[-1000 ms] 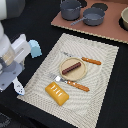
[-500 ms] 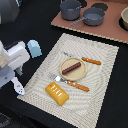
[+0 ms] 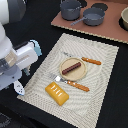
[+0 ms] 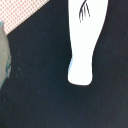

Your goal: Interact with the objects in diverse but meaningful ways.

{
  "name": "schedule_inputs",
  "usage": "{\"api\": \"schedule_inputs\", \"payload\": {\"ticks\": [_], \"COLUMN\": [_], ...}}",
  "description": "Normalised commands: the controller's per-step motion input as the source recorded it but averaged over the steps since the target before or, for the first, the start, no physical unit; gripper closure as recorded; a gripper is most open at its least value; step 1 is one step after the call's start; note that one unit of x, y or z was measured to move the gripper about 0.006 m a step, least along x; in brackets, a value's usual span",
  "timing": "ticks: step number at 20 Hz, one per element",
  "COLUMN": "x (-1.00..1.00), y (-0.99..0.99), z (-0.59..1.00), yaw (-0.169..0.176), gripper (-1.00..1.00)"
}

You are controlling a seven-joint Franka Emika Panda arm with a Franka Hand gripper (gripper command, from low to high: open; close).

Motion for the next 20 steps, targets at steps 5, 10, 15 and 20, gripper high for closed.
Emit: {"api": "schedule_inputs", "payload": {"ticks": [5, 10, 15, 20], "x": [-0.09, -0.08, -0.07, -0.01], "y": [-0.01, 0.00, 0.00, 0.00], "z": [-0.39, -0.42, -0.41, -0.40], "yaw": [0.000, 0.000, 0.000, 0.000], "gripper": [-1.00, -1.00, 1.00, 1.00]}}
